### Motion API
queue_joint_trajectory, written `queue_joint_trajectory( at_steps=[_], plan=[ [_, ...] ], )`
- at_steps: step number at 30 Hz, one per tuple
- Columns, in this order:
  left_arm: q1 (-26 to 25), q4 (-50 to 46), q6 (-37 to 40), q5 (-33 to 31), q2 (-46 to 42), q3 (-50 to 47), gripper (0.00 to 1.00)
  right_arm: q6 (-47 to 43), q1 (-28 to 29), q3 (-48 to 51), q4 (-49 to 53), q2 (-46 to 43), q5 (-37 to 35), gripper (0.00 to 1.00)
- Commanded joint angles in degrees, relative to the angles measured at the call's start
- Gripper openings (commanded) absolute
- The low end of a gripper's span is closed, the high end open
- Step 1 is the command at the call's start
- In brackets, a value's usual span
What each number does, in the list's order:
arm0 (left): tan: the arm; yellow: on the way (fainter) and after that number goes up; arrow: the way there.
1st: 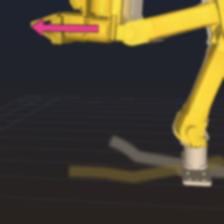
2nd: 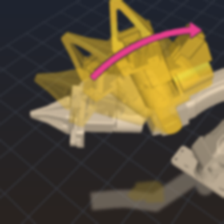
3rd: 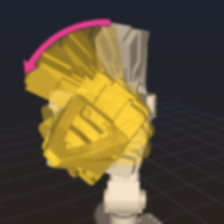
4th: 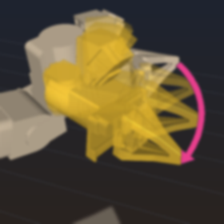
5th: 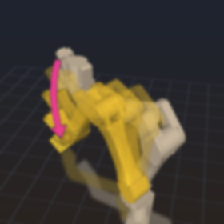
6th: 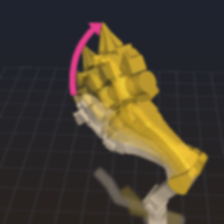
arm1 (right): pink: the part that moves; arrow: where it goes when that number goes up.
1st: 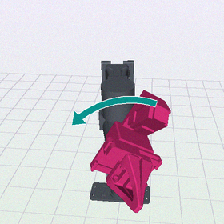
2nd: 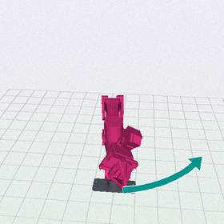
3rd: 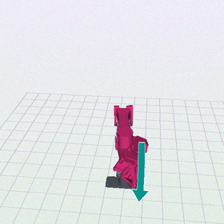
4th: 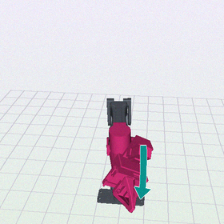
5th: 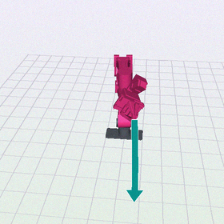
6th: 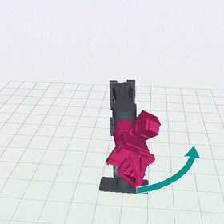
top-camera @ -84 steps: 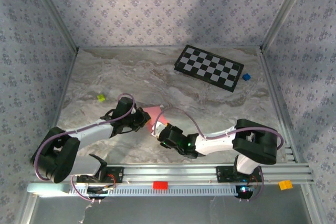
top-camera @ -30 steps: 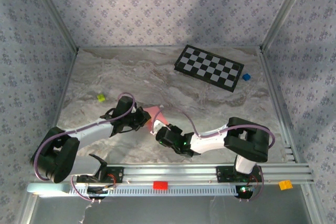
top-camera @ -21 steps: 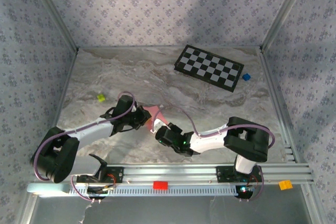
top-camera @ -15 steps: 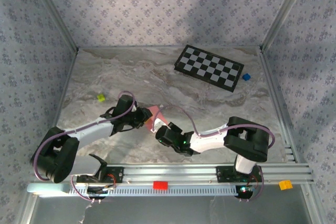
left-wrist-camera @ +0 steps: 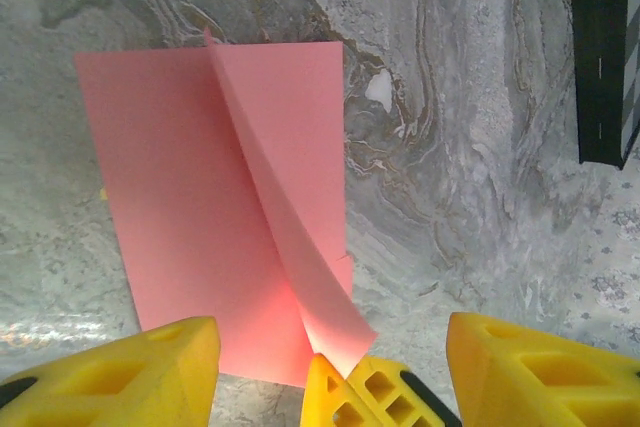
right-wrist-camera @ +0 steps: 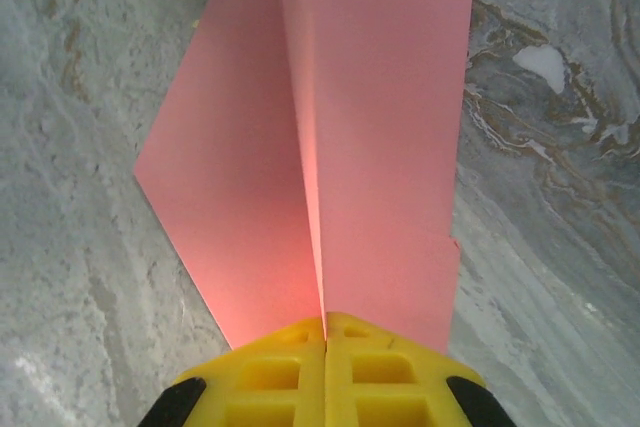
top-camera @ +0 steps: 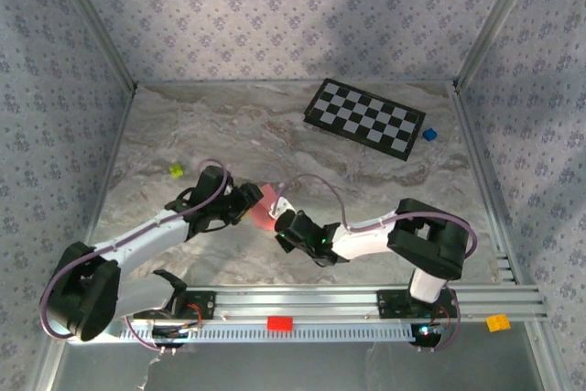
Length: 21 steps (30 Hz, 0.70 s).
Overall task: Fold a paper plane with a square sheet of paper (pick it up from the middle)
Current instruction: Fourth fold the wing at the center of the table.
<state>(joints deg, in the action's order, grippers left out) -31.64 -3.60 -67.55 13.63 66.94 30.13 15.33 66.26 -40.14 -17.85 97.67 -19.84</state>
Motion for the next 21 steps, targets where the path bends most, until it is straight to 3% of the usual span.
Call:
queue_joint_trajectory(
  at_steps=[1, 13, 17, 21],
  plan=[
    [-0.2, -2.8, 0.2, -1.4, -1.3, 0.7, 0.61, 5.3, -2.4, 1.8, -3.3, -0.9, 9.3, 0.00],
    [0.1, -1.2, -0.5, -0.5, -0.4, 0.5, 0.60, 17.7, -12.4, -0.1, -2.5, 0.5, 33.5, 0.01],
    [0.4, -0.4, -0.2, 0.1, 0.3, 0.5, 0.61, 19.4, -14.0, 0.3, -3.9, 0.5, 37.5, 0.01],
    [1.5, 3.5, -1.6, 2.5, 2.5, 0.7, 0.64, 19.6, -14.4, 0.9, -4.5, 0.5, 37.2, 0.01]
  ],
)
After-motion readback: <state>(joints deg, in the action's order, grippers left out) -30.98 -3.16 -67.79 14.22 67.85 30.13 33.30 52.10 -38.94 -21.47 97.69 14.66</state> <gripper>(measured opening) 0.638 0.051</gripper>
